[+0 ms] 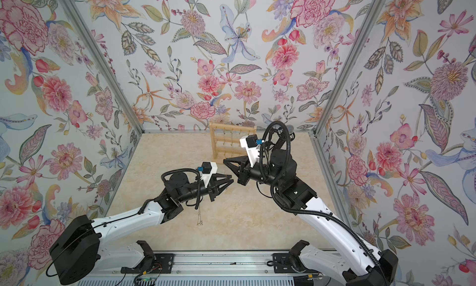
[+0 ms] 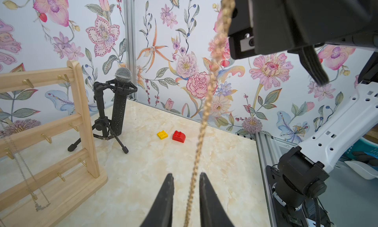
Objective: Take the necklace off the jewelry display stand
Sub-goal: Place the necklace at the center of the board.
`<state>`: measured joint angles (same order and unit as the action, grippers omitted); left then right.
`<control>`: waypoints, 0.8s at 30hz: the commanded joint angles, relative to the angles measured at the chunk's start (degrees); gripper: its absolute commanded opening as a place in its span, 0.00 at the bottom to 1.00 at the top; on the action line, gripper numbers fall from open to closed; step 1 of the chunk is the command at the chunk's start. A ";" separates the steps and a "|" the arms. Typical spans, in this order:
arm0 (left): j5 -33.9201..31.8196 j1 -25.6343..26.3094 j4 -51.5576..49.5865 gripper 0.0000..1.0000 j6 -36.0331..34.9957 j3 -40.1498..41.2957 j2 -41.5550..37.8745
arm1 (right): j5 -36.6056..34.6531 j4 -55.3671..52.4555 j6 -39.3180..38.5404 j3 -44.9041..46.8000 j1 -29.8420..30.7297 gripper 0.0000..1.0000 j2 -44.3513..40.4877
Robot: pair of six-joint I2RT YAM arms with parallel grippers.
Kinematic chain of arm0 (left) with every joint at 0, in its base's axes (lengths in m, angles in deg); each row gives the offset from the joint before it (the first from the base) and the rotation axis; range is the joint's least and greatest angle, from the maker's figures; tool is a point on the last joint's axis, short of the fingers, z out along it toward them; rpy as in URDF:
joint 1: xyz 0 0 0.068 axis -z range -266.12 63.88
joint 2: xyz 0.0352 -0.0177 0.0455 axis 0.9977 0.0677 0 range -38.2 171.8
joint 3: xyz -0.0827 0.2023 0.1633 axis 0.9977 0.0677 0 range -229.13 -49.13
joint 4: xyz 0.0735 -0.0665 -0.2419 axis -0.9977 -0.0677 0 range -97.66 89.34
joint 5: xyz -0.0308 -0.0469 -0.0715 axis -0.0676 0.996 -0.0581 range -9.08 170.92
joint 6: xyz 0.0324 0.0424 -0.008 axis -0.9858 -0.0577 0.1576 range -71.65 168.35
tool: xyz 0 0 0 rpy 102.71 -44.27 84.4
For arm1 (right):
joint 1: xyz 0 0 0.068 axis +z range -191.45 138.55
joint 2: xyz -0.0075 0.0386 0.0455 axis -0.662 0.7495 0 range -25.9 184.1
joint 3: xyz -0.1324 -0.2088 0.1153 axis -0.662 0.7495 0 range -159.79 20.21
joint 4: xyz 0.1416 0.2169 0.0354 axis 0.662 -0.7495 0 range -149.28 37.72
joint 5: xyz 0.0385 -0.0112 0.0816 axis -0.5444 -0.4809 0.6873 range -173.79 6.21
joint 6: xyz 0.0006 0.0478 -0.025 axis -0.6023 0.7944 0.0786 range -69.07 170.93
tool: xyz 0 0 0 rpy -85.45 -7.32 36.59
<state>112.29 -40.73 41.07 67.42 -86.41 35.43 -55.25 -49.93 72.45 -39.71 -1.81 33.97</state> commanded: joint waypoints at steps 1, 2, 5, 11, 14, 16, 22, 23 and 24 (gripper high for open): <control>1.50 0.14 2.54 0.18 0.27 -0.82 0.77 | 0.21 -0.33 0.23 0.42 0.19 0.00 -1.06; 1.52 0.14 2.77 0.16 0.35 -0.80 0.95 | 0.12 -0.49 0.22 0.50 0.22 0.00 -1.15; 1.95 0.13 3.85 0.10 1.30 -0.45 1.43 | -0.13 -0.67 0.09 0.67 0.13 0.00 -1.43; 2.38 0.17 4.93 0.17 2.16 0.04 2.34 | -0.44 -1.03 -0.01 0.76 0.00 0.00 -1.87; 2.63 0.19 5.02 0.17 2.16 0.01 2.65 | -0.54 -1.21 -0.15 0.77 -0.17 0.00 -1.93; 2.73 0.14 5.11 0.16 2.28 -0.08 2.81 | -0.59 -1.30 -0.09 0.77 -0.18 0.00 -2.09; 3.23 0.14 5.98 0.20 2.97 0.35 4.12 | -0.63 -1.47 -0.22 0.77 -0.29 0.00 -2.13; 3.28 0.14 6.25 0.20 3.07 0.42 4.24 | -0.67 -1.52 -0.25 0.77 -0.34 0.00 -2.13; 3.30 0.14 6.46 0.19 3.21 0.54 4.26 | -0.67 -1.52 -0.25 0.65 -0.35 0.00 -2.13</control>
<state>113.82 -40.73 44.66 70.00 -86.39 39.10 -55.71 -51.26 72.43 -39.67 -1.84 32.88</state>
